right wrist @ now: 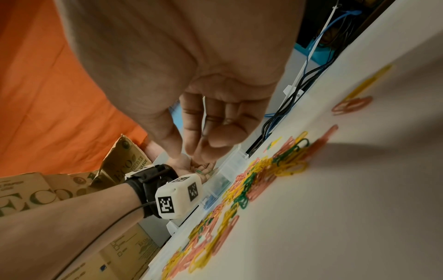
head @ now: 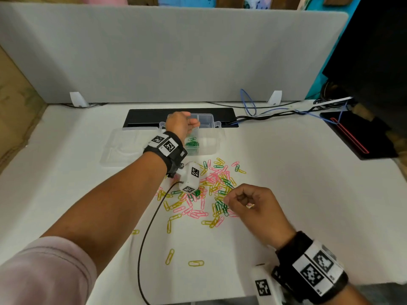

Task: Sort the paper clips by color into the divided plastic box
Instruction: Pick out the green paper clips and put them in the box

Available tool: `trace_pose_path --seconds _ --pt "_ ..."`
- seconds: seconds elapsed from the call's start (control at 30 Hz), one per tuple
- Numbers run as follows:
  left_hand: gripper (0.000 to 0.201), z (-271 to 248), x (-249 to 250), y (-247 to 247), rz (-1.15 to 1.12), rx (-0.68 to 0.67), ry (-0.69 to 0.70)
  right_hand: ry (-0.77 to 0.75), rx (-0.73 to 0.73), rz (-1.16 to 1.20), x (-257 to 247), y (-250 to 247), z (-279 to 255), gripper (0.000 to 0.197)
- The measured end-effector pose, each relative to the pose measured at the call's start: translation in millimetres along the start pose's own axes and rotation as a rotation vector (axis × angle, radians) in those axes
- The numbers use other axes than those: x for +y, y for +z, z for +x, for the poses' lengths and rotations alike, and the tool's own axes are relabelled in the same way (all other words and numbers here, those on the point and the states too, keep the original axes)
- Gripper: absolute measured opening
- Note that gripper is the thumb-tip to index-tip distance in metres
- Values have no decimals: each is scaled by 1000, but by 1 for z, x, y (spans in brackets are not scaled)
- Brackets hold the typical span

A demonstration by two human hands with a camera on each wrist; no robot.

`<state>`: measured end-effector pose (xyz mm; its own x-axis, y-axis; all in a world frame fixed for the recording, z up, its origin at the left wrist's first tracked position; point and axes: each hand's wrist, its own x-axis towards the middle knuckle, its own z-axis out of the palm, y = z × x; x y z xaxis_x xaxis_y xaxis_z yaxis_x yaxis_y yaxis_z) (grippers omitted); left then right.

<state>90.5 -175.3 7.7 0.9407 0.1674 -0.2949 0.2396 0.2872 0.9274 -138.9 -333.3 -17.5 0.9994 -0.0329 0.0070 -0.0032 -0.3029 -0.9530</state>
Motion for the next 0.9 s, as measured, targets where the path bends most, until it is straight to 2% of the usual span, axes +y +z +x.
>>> trace_pose_path --seconds 0.13,0.27,0.43,0.63,0.73,0.9 --pt "30 -1 -2 -2 31 -3 27 -11 0 0 -1 -2 -1 14" --pt "16 -5 5 -5 2 -23 3 -14 4 25 0 -3 0 10" --pt "24 -14 16 -9 29 -12 -12 -5 -11 41 2 -3 1 12" --pt "19 -13 39 1 34 -34 26 -8 -8 12 2 -1 -2 9" --pt "24 -9 34 4 74 -26 50 -2 -14 10 1 -3 -2 9" --pt "29 -7 22 0 17 -4 45 13 -25 27 3 -4 -2 12"
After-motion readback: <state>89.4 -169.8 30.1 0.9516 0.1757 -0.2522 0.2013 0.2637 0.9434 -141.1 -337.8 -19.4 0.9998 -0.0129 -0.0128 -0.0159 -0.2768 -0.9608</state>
